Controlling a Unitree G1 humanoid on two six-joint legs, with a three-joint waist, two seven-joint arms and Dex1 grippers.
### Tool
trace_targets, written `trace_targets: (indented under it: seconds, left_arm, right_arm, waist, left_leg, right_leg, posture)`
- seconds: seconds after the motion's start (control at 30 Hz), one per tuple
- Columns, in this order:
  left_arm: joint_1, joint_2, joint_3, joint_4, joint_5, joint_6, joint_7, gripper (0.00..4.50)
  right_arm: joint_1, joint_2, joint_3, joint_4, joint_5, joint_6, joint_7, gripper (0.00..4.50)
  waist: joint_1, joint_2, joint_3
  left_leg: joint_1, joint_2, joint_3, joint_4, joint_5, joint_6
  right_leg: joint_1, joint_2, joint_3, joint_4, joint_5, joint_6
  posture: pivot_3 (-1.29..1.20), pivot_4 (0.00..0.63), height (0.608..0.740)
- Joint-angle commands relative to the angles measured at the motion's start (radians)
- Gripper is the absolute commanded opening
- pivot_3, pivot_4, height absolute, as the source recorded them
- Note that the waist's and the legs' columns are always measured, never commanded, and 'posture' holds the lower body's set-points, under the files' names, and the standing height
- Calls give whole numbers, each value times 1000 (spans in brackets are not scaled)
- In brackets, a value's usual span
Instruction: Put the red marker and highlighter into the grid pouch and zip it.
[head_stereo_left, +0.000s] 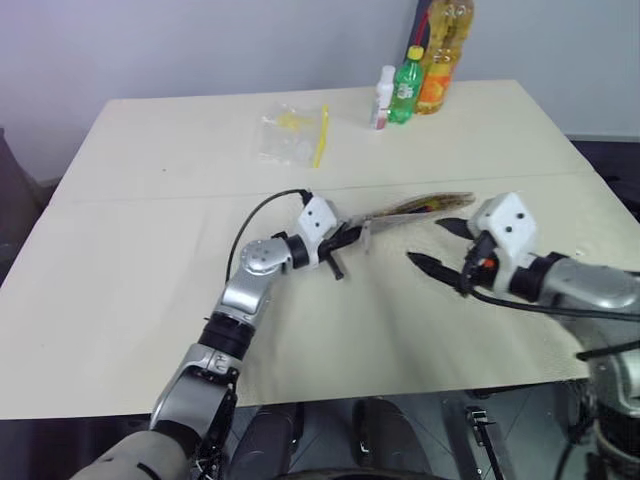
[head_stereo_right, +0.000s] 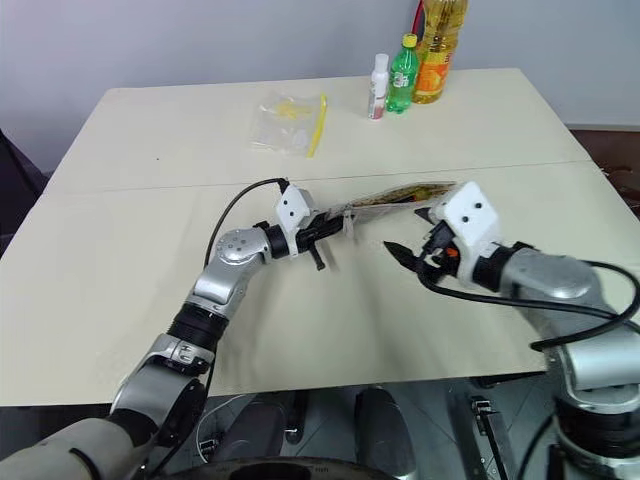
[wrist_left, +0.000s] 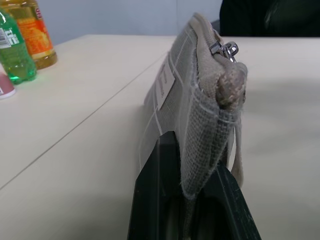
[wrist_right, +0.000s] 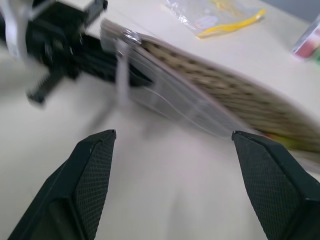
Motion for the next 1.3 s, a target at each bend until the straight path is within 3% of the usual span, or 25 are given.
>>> trace_targets:
  seconds: [0.03,0.13,0.2,0.3,0.4,0.43,0.6,0.9,1.03,1.17,1.3]
  left_arm:
    - [-24,-11,24,-55,-33,15,15,0]
    - [-19,-10,20,-65,-33,21,17,0]
    - [-14,-7,19,-72,-33,23,19,0]
    - [-5,-1,19,-83,-33,27,20,0]
    - [3,5,20,-94,-32,31,21,0]
    - [5,7,21,-97,-32,31,23,0]
    - [6,19,29,-93,-28,22,33,0]
    - [33,130,46,-58,-18,-29,5,0]
    - [60,153,55,-87,-58,1,-31,0]
    - [81,170,77,-149,-122,82,-58,1356]
    - [120,226,107,-235,-170,175,-79,3325]
  right_arm:
    - [-47,93,57,35,-16,11,-120,3850]
    - [-77,165,117,91,-39,-5,-184,3850]
    - [-97,216,154,126,-46,-11,-219,3320]
    - [-107,240,167,141,-46,-18,-239,2011]
    - [-114,250,161,151,-37,-22,-249,349]
    - [-115,248,158,153,-35,-22,-250,25]
    - [-115,185,109,157,-46,-24,-247,25]
    - [-85,-109,-185,356,-127,-111,-268,25]
    - [-61,-158,-197,360,-81,-111,-196,25]
    - [-21,-175,-188,313,-13,-89,-117,1265]
    - [73,-205,-182,267,9,-144,-32,3345]
  waist:
    - [2,0,0]
    - [4,0,0]
    - [3,0,0]
    - [4,0,0]
    - [3,0,0]
    - [3,0,0]
    - [3,0,0]
    - [4,0,0]
    - [-1,0,0]
    - [-1,0,0]
    - [4,0,0]
  left_leg:
    - [0,0,0,0,0,0]
    - [0,-1,0,0,0,0]
    - [0,-1,0,-1,0,0]
    - [0,-1,0,-1,0,0]
    - [0,-1,0,-1,0,0]
    - [0,-1,0,-1,0,0]
    - [0,-1,0,-1,0,0]
    - [0,-1,0,-2,0,0]
    - [0,-1,1,-2,0,0]
    - [0,0,1,-2,0,0]
    - [0,-1,1,-1,0,0]
  right_leg:
    - [0,0,0,0,0,0]
    - [0,0,0,0,0,0]
    - [0,-1,0,-1,0,0]
    - [-1,0,0,0,0,0]
    - [-1,0,0,0,0,0]
    - [-1,0,0,0,0,0]
    - [-1,0,0,0,0,0]
    - [-1,0,0,0,0,0]
    - [-1,0,0,0,0,0]
    - [-1,0,0,0,0,0]
    - [0,0,0,0,0,0]
  posture:
    - [0,150,740]
    - [0,150,740]
    - [0,150,740]
    - [0,150,740]
    - [0,150,740]
    - [0,150,740]
    - [0,150,740]
    - [0,150,740]
    - [0,150,740]
    - [0,150,740]
    - [0,150,740]
